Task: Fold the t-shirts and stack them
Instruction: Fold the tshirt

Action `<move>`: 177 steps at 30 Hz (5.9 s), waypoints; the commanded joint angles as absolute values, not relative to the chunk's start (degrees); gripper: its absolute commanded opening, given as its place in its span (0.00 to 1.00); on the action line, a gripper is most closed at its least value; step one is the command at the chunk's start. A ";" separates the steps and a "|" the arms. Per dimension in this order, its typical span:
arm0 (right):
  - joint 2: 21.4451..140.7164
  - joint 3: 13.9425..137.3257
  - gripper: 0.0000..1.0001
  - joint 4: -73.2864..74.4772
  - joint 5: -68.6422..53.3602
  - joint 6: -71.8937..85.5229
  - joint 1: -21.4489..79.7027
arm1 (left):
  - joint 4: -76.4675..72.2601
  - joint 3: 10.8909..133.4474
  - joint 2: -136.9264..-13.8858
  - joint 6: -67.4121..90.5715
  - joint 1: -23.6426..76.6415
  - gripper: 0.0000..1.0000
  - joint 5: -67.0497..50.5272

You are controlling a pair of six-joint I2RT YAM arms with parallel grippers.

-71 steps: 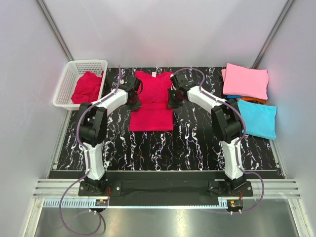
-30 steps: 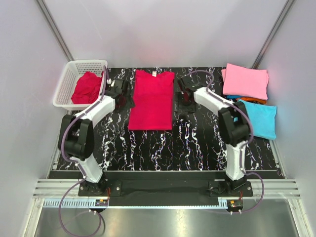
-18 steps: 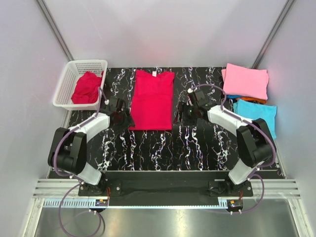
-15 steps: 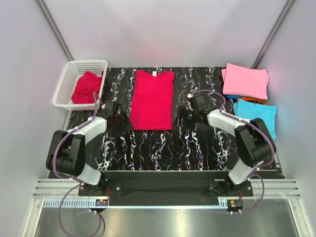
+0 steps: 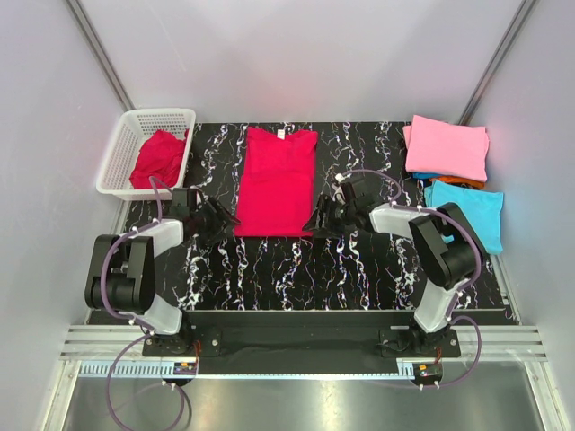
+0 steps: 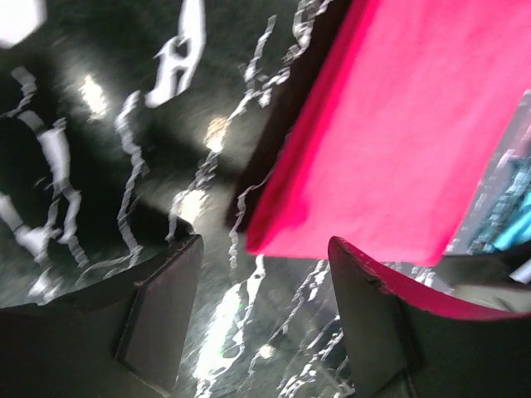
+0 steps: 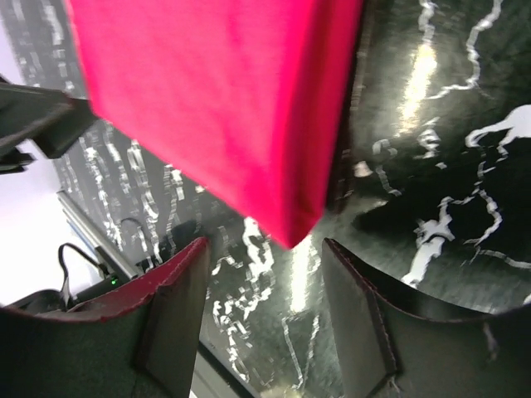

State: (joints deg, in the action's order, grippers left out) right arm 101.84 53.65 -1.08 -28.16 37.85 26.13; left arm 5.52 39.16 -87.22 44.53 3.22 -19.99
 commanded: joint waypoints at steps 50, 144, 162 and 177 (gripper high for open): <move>67.16 32.43 0.00 15.72 -7.76 54.66 46.30 | 38.73 26.54 -45.28 66.43 40.86 0.00 14.65; 123.04 106.08 0.16 29.97 -9.40 28.39 23.82 | 32.96 99.40 -117.33 33.57 16.70 0.39 -4.83; 136.40 119.08 0.15 32.34 -3.26 26.28 21.62 | 34.63 106.96 -127.26 32.17 16.52 0.37 -4.22; 146.60 135.52 0.11 39.81 7.20 25.49 19.69 | 36.56 108.90 -130.78 30.76 15.82 0.37 -1.06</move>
State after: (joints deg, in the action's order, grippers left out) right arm 146.50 131.00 37.74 3.18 26.79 20.12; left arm 35.77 106.80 -129.99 32.36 16.16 -3.33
